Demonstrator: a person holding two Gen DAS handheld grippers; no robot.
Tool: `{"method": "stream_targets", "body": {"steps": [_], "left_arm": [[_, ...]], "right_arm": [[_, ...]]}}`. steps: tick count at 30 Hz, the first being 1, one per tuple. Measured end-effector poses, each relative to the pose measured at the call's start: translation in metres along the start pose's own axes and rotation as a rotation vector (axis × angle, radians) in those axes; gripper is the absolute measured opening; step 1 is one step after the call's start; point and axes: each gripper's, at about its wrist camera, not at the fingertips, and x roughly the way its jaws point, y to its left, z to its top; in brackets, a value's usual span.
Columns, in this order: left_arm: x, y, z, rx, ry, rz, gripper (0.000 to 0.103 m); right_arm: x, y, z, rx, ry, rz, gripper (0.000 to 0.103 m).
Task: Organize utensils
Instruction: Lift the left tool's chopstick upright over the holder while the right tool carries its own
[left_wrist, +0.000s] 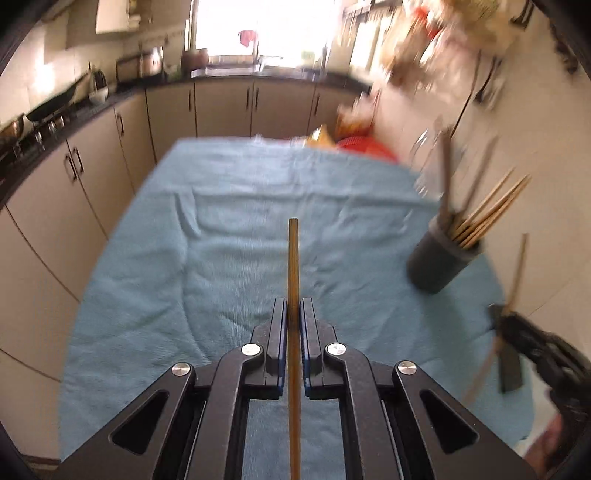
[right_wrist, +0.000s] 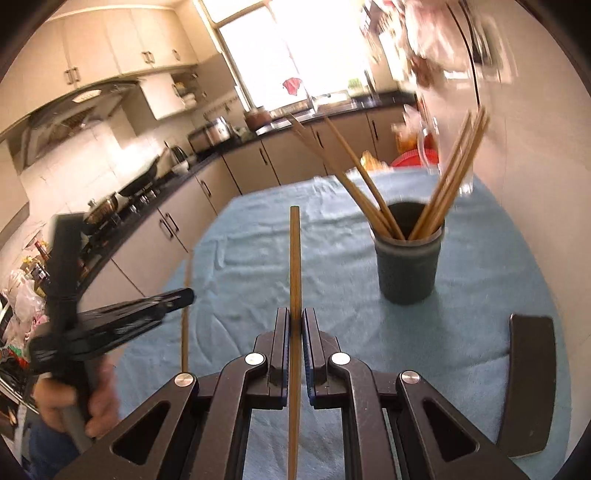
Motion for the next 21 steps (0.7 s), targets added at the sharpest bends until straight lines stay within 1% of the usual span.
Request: {"method": "stream_targets", "body": {"steps": [2,6,13,21], "left_arm": [[-0.022,-0.001,-0.001,0.001,-0.047,-0.016,0.006],[-0.049,0.0,-0.005,0.0,-0.1,-0.036,0.006],[-0.064,-0.007,-0.01,0.004,-0.123,-0.056,0.006],[-0.071,-0.011,-0.014,0.008,-0.133,-0.052,0.006]], "right_arm": [[-0.008,0.008,-0.001,-0.021,-0.031,-0.004,0.008],[-0.019,0.019,-0.003,-0.048,-0.072,0.001,0.008],[-0.03,0.019,-0.003,-0.045,-0.096,-0.008,0.008],[-0.036,0.016,-0.007,-0.03,-0.101,-0.019,0.008]]}}
